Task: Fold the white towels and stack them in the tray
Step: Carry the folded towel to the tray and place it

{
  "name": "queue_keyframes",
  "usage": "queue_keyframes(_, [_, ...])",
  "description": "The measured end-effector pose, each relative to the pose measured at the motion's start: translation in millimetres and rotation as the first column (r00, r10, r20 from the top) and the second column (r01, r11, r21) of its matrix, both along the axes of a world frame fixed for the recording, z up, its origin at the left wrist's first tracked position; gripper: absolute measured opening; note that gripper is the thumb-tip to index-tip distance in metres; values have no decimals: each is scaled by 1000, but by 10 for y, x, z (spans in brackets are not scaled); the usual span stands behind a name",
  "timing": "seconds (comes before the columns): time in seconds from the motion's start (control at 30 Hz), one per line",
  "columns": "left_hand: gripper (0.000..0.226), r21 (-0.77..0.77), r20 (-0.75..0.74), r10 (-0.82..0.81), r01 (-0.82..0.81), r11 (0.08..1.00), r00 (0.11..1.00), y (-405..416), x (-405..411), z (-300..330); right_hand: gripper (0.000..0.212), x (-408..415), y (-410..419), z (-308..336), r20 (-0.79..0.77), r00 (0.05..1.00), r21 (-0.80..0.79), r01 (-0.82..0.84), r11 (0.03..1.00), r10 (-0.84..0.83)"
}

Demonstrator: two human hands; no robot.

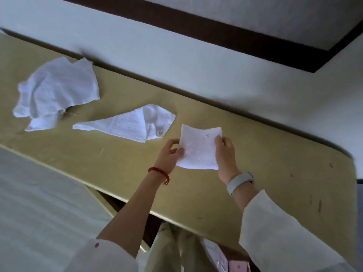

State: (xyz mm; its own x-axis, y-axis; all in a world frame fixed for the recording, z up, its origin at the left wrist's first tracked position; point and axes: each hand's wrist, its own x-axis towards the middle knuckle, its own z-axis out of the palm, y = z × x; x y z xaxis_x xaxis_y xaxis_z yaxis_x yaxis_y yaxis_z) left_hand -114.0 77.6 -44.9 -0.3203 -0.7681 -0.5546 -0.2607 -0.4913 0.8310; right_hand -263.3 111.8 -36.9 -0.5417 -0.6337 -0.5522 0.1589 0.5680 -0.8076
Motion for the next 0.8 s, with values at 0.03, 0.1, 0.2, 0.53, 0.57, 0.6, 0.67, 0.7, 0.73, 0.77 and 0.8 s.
queue_keyframes(0.03, [19,19,-46,42,-41,999,998,-9,150,99,13,125,-53,98,-139,983,-81,-130,988,118])
queue_keyframes(0.1, [27,3,-94,132,-132,991,987,-22,508,318,9,423,-148,319,-389,872,-204,-397,895,298])
queue_keyframes(0.2, [26,-87,-115,294,-304,949,949,-3,1162,684,21,1026,-277,686,-687,615,-267,-709,653,387])
queue_keyframes(0.53, [32,-456,-76,792,-727,513,606,664,3893,1652,17,4074,-78,1825,-862,408,-345,-907,242,302])
queue_keyframes(0.57, [35,-540,4,835,-702,464,550,804,4214,1732,19,4445,7,1846,-837,412,-327,-905,273,361])
queue_keyframes(0.6, [35,-600,76,864,-670,438,498,971,4561,1795,19,4842,109,1855,-817,402,-303,-909,285,414])
queue_keyframes(0.67, [30,-666,244,888,-598,446,390,1328,5258,1894,17,5616,339,1842,-793,378,-275,-922,272,479])
queue_keyframes(0.7, [29,-675,313,890,-583,453,331,1521,5631,1917,16,6005,471,1841,-779,364,-276,-930,243,510])
queue_keyframes(0.73, [29,-682,368,887,-568,461,279,1703,5987,1940,15,6383,600,1844,-766,345,-281,-938,201,542])
queue_keyframes(0.77, [29,-678,429,871,-552,486,240,1877,6325,1955,15,6736,725,1845,-758,326,-290,-944,156,565])
queue_keyframes(0.8, [29,-681,463,864,-545,489,198,2049,6645,1972,16,7083,845,1843,-754,306,-297,-948,113,581])
